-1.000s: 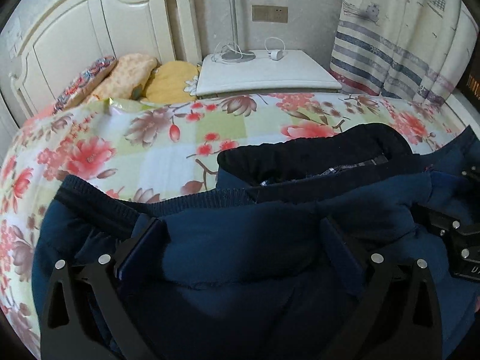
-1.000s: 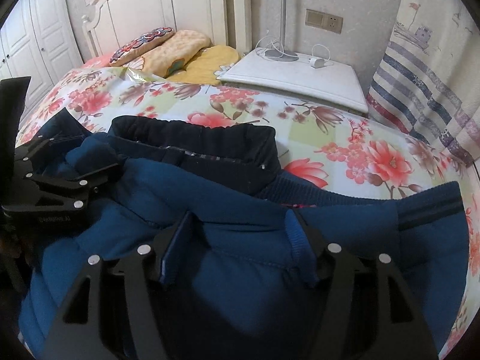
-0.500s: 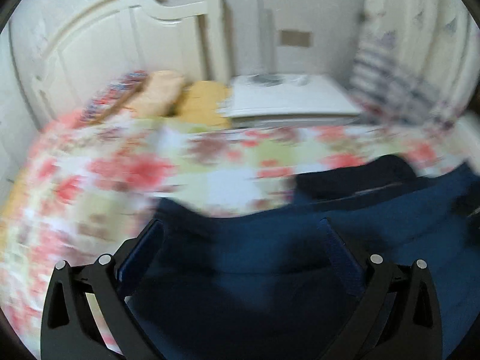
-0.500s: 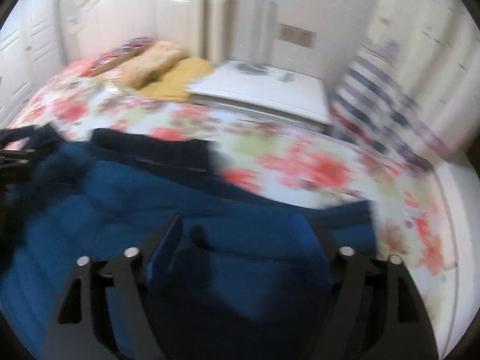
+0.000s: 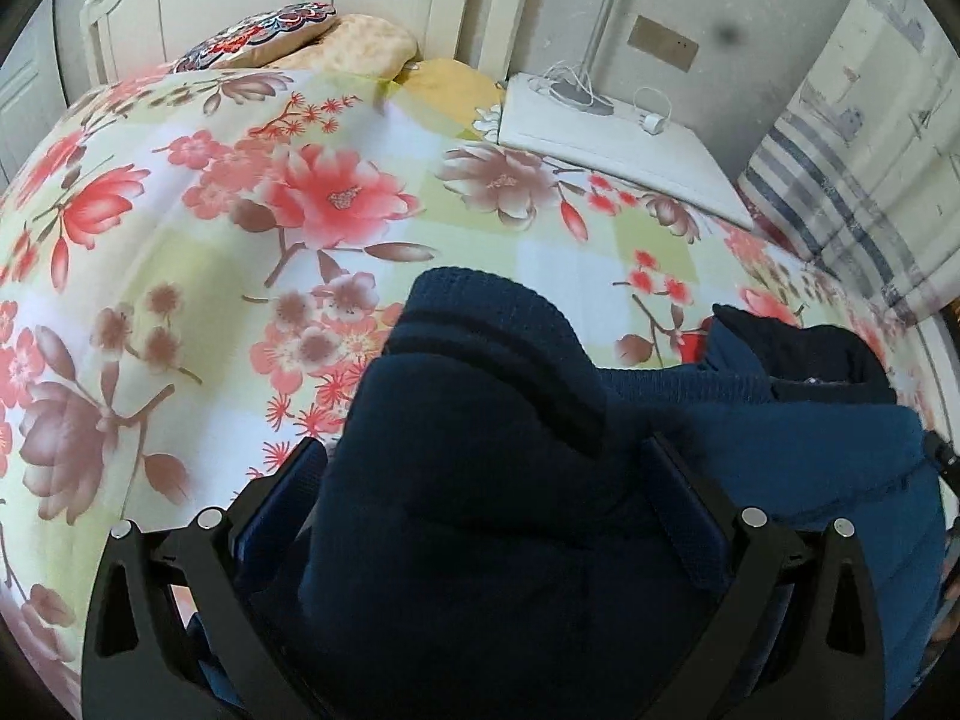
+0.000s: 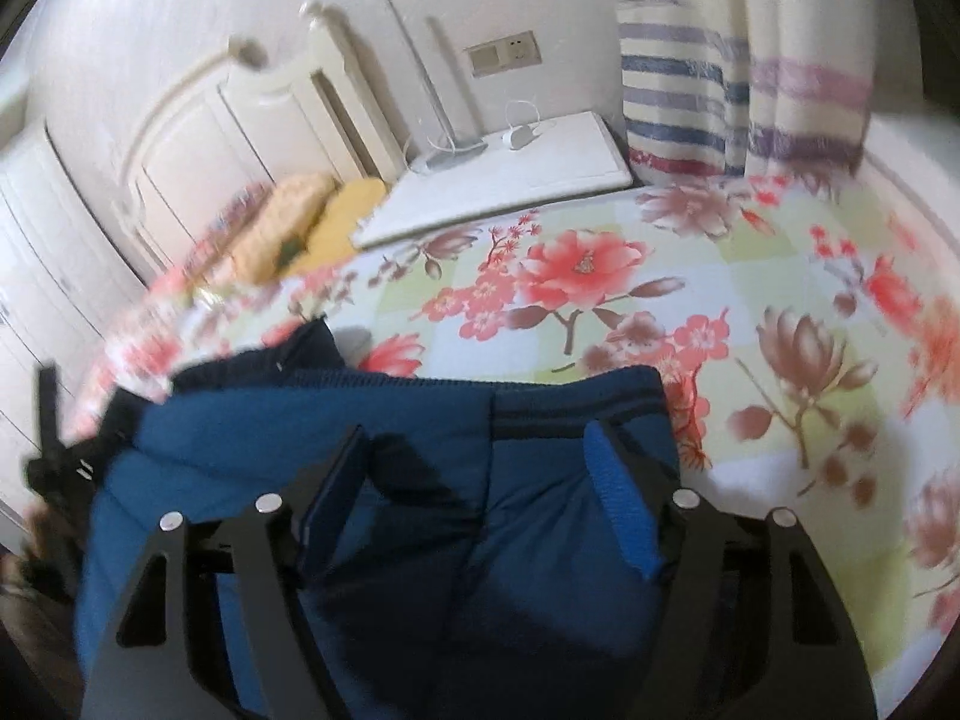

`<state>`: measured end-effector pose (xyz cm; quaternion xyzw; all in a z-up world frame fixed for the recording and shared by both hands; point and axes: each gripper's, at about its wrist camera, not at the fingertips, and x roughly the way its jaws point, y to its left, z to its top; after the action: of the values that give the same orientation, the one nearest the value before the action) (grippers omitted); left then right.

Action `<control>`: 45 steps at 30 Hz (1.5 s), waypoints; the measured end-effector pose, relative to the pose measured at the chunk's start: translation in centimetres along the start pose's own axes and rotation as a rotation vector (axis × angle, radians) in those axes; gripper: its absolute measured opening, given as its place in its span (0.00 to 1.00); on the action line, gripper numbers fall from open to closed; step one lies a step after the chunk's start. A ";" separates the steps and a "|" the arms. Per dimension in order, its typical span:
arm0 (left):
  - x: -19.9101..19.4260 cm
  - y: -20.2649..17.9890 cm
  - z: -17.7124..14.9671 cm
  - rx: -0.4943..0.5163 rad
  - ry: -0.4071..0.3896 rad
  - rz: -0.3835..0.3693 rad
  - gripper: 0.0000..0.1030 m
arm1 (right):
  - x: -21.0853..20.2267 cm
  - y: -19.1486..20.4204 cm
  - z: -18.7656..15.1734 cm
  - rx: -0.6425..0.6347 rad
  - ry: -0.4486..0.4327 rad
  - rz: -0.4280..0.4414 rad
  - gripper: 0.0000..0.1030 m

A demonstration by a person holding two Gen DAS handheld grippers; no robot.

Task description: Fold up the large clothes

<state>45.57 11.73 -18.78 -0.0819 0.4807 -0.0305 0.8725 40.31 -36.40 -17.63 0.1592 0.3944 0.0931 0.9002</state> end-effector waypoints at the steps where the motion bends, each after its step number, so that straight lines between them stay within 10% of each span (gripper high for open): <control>1: -0.1 -0.2 0.0 0.008 -0.003 0.011 0.96 | 0.0 -0.1 0.0 0.008 -0.001 0.009 0.70; 8: -3.2 -3.4 -0.5 0.163 -0.126 0.230 0.96 | 0.6 2.8 0.4 -0.134 0.081 -0.175 0.74; 13: -8.1 -9.3 -3.8 0.323 -0.207 0.114 0.96 | -2.5 10.4 -0.6 -0.290 0.017 -0.248 0.92; 19: -4.9 -13.1 -7.1 0.453 -0.155 0.190 0.96 | 1.7 17.5 -5.2 -0.550 0.119 -0.303 0.97; 23: -4.7 -12.4 -7.4 0.417 -0.147 0.148 0.96 | 1.8 15.4 -4.4 -0.430 0.136 -0.258 0.97; 30: -4.2 -11.8 -7.3 0.388 -0.128 0.107 0.96 | -2.3 7.9 -3.3 -0.197 0.052 -0.443 0.97; 35: -4.2 -11.9 -7.4 0.387 -0.131 0.106 0.96 | -2.2 1.6 -3.8 0.040 0.091 -0.253 0.97; 45: -4.1 -11.8 -7.3 0.385 -0.120 0.099 0.96 | -2.3 2.5 -3.6 0.001 0.073 -0.305 0.97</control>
<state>37.56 -0.17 -17.18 0.1087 0.4164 -0.0739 0.8996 36.04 -33.99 -17.48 0.0946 0.4465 -0.0392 0.8889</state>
